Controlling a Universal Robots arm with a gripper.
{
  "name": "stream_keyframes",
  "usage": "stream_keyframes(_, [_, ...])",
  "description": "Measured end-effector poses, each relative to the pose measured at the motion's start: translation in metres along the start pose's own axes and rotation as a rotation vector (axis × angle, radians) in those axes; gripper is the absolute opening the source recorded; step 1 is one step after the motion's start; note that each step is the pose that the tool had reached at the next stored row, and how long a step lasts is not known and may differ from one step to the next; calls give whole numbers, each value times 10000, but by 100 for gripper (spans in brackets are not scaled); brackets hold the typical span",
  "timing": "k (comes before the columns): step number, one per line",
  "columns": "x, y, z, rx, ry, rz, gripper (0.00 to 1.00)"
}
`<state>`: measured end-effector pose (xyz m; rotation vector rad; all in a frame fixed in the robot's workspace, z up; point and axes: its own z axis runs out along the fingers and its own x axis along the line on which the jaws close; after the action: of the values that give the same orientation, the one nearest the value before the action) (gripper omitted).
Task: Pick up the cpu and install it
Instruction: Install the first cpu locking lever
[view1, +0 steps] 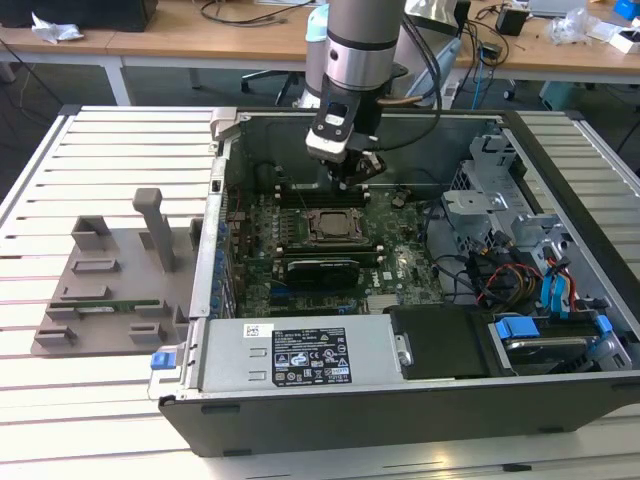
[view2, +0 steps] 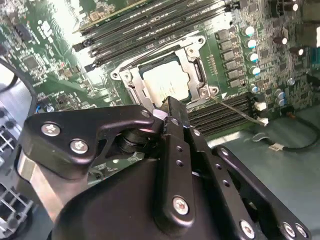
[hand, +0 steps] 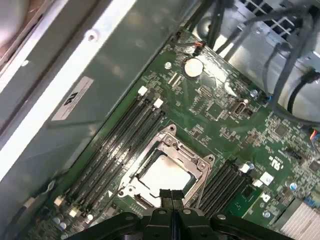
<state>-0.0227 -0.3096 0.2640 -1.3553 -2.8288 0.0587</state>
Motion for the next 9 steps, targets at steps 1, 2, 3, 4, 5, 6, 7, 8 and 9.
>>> stream_keyframes(1, [0,0,0,-7,-20,-554,11])
stream_keyframes(2, [0,0,0,-16,-42,-1189,11])
stream_keyframes(3, [0,0,0,-18,-50,-1391,11])
stream_keyframes(4, [0,0,0,-20,-57,-1607,11])
stream_keyframes(5, [0,0,0,-23,-67,-1890,11])
stream_keyframes(6, [0,0,0,-26,-74,-2073,11])
stream_keyframes(7, [0,0,0,-27,-77,-2170,11])
stream_keyframes(8, [0,0,0,-29,-83,-2340,11])
stream_keyframes(9, [0,0,0,-32,-92,-2568,11])
